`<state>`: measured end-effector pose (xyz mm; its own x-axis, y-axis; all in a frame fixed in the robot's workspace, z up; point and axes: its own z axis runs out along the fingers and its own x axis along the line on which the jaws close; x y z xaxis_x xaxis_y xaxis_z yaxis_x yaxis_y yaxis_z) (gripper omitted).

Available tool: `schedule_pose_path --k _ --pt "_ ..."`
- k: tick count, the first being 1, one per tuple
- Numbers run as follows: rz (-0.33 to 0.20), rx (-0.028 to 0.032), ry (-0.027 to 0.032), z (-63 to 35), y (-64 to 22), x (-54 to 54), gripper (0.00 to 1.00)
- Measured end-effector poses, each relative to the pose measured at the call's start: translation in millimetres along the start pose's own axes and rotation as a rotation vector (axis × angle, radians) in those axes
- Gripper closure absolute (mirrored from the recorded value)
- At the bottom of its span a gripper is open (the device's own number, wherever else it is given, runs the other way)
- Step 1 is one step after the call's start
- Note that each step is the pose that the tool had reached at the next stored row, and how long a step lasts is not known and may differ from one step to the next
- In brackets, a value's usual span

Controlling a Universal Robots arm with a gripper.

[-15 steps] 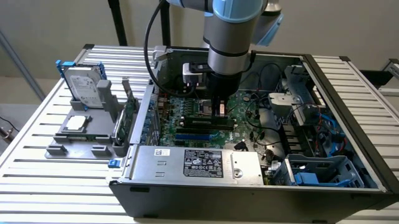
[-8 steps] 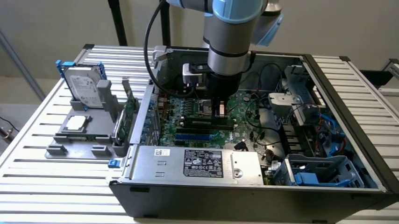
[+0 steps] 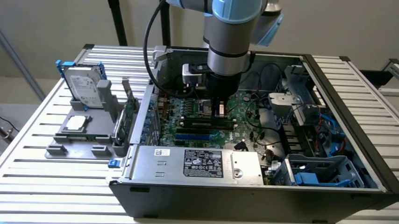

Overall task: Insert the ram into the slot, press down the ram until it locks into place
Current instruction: 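Insert the ram into the slot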

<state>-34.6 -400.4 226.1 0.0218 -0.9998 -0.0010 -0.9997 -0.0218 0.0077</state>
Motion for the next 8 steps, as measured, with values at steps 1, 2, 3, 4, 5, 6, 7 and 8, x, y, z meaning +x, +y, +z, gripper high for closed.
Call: schedule_pose_path --k 1,2,3,4,5,6,7,8 --pt "0.0 0.0 -0.0001 -1.0 0.0 0.0 0.79" --pt "0.0 0.0 -0.0001 -3.0 0.1 0.0 0.79" --pt "0.0 0.0 -0.0001 -5.5 0.2 0.0 0.79" --pt "0.0 0.0 0.0 -8.5 0.6 0.0 0.79" --pt "0.0 0.0 0.0 -11.3 1.0 -0.1 0.79" --pt "0.0 0.0 0.0 -13.8 1.6 -0.1 0.79" --pt "0.0 -0.0001 0.0001 -15.9 2.5 -0.1 0.79" --pt "0.0 0.0 0.0001 -17.8 3.8 -0.1 0.79"
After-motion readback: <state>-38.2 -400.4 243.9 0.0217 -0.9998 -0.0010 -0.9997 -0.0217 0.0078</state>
